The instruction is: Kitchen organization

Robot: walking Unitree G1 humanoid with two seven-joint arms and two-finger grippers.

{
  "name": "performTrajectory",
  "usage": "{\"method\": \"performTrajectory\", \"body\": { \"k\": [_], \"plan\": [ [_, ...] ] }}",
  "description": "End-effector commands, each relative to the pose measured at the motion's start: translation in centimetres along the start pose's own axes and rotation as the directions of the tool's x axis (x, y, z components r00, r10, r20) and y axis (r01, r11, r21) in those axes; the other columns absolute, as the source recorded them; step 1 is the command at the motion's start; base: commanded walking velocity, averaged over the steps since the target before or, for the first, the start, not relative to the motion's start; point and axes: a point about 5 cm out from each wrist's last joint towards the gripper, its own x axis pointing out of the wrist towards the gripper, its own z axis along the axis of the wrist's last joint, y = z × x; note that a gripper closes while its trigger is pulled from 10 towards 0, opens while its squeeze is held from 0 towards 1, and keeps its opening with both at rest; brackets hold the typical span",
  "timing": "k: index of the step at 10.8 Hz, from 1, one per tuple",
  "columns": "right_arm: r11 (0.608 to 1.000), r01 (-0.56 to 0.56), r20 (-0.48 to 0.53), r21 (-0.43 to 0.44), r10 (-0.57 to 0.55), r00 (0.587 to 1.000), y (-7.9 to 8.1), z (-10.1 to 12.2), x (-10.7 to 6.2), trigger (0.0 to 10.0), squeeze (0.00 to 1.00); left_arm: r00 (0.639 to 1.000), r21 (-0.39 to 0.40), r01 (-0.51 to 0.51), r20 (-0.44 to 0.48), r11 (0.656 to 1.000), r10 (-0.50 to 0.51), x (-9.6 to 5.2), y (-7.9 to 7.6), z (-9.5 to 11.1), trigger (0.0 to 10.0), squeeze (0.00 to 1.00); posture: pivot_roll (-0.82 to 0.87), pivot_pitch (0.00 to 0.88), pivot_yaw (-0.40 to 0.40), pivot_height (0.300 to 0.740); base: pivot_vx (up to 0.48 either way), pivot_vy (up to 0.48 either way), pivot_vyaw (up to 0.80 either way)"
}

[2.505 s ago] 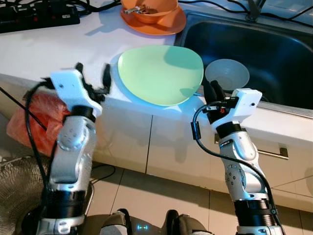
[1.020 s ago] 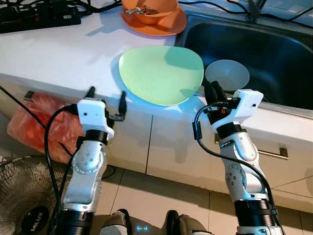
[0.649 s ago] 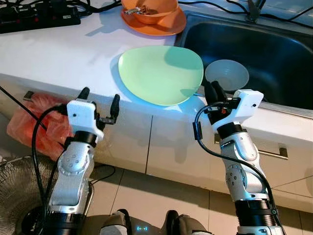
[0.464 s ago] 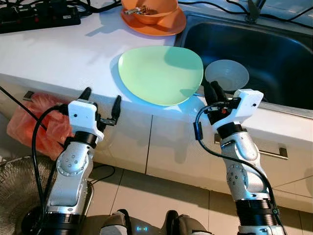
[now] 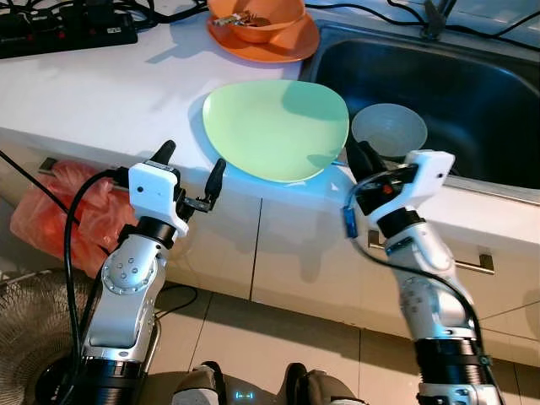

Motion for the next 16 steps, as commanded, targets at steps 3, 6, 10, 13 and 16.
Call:
{"method": "performTrajectory", "body": {
  "k": [3, 6, 10, 13, 16],
  "plan": [
    [0.997, 0.061, -0.047, 0.046, -0.058, 0.997, -1.5, 0.0, -0.2, 10.0, 1.0, 1.0, -0.015, 0.029, -0.007, 0.999, -0.029, 0.1, -0.6, -0.1, 10.0, 0.0, 0.11, 0.199, -0.065, 0.74, 0.0, 0.0, 0.0],
    [1.0, 0.008, -0.034, -0.019, -0.008, 0.999, -0.8, 2.7, 0.7, 10.0, 1.0, 0.999, -0.023, 0.032, -0.013, 0.999, -0.032, 0.1, -0.9, -0.3, 10.0, 0.0, 0.1, 0.194, -0.066, 0.74, 0.0, 0.0, 0.0],
    [0.997, -0.05, -0.027, -0.054, 0.049, 0.998, 0.7, 4.9, 1.6, 10.0, 1.0, 0.999, -0.043, 0.037, -0.023, 0.998, -0.038, 0.1, -1.4, -0.6, 10.0, 0.0, 0.1, 0.191, -0.072, 0.74, 0.0, 0.0, 0.0],
    [0.999, -0.035, -0.095, -0.042, 0.03, 0.995, 0.9, 4.7, 1.2, 10.0, 1.0, 0.999, -0.048, 0.036, -0.033, 0.998, -0.038, 0.1, -1.6, -0.7, 10.0, 0.0, 0.1, 0.199, -0.077, 0.74, 0.0, 0.0, 0.0],
    [0.999, 0.03, -0.199, -0.015, -0.032, 0.979, 0.4, 4.1, 0.9, 10.0, 1.0, 0.999, -0.051, 0.035, -0.037, 0.998, -0.037, 0.1, -1.6, -0.8, 10.0, 0.0, 0.09, 0.207, -0.08, 0.74, 0.0, 0.0, 0.0]
  ]
}}
